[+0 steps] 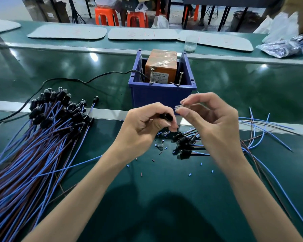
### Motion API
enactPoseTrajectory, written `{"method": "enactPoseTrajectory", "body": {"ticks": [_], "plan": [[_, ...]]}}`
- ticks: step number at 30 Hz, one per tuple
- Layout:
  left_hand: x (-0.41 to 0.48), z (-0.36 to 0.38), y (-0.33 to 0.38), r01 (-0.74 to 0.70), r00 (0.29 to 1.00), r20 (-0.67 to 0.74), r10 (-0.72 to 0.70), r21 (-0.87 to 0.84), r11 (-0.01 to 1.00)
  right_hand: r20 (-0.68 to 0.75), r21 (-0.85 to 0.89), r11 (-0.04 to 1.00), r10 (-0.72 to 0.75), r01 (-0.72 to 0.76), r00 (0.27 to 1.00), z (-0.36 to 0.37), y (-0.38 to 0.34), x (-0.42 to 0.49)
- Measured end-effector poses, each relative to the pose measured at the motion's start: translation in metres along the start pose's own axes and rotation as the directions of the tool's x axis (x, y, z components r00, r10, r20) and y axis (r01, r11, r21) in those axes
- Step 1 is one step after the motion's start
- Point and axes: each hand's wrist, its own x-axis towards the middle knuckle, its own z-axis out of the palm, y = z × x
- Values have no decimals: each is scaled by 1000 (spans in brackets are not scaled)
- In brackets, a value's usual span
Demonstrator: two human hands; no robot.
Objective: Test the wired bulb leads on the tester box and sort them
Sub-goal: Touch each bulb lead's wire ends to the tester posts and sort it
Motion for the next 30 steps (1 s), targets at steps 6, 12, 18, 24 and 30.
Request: {"method": "enactPoseTrajectory", "body": {"ticks": [6,12,18,24,30], "plan": [[-2,2,1,37,997,-70,-37,6,999,17,36,982,-188,187,982,1,-8,-2],[-2,1,-1,73,983,-174,-54,105,992,134,-90,977,-181,194,974,5,-10,-4],[-1,1,-3,123,977,-195,-82,209,970,100,-421,856,-284,299,954,4,-7,-2],[-1,2,-4,127,977,-200,-78,245,961,83,-519,781,-360,349,929,2,-7,-1],[0,2,-3,105,981,-188,-49,305,947,119,-585,719,-382,376,916,3,-9,-1]]}}
